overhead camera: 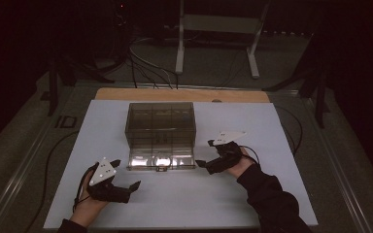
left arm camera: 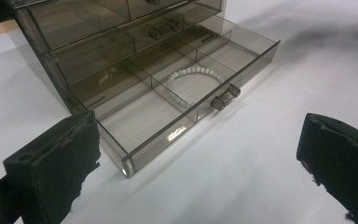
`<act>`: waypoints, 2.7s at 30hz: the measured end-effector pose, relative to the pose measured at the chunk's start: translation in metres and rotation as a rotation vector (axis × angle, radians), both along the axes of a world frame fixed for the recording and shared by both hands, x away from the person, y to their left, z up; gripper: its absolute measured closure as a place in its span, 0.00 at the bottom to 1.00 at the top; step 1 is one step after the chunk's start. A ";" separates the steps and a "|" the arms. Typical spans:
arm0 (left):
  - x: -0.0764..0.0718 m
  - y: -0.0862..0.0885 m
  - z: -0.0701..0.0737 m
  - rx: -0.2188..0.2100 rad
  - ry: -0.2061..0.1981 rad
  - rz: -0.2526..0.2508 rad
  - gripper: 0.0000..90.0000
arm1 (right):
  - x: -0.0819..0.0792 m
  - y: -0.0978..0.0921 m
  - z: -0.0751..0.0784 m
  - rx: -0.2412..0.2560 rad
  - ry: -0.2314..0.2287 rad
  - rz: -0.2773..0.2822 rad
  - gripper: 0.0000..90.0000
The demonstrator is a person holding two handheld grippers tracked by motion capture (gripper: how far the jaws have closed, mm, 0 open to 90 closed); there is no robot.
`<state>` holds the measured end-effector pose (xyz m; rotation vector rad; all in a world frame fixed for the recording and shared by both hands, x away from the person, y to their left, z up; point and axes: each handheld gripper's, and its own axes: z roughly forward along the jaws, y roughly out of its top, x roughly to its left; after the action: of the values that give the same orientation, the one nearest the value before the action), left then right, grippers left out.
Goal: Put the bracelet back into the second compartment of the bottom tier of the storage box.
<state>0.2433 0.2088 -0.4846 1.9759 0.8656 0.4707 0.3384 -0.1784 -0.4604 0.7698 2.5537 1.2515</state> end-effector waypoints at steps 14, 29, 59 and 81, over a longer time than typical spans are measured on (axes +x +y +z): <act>0.000 0.000 0.000 -0.004 0.001 -0.007 0.00 | -0.015 -0.036 -0.008 -0.004 -0.012 -0.053 0.12; 0.000 0.000 0.000 0.003 0.001 -0.007 0.00 | -0.031 -0.073 -0.020 0.003 -0.026 -0.112 0.12; -0.001 0.000 0.000 0.008 -0.007 0.008 0.00 | -0.060 -0.112 -0.042 0.027 -0.016 -0.191 0.14; -0.001 0.001 0.000 0.008 0.001 0.002 0.00 | -0.062 -0.109 -0.041 0.042 -0.010 -0.177 0.14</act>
<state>0.2427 0.2093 -0.4850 1.9825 0.8670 0.4750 0.2767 -0.2875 -0.5015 0.9727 2.3970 1.2526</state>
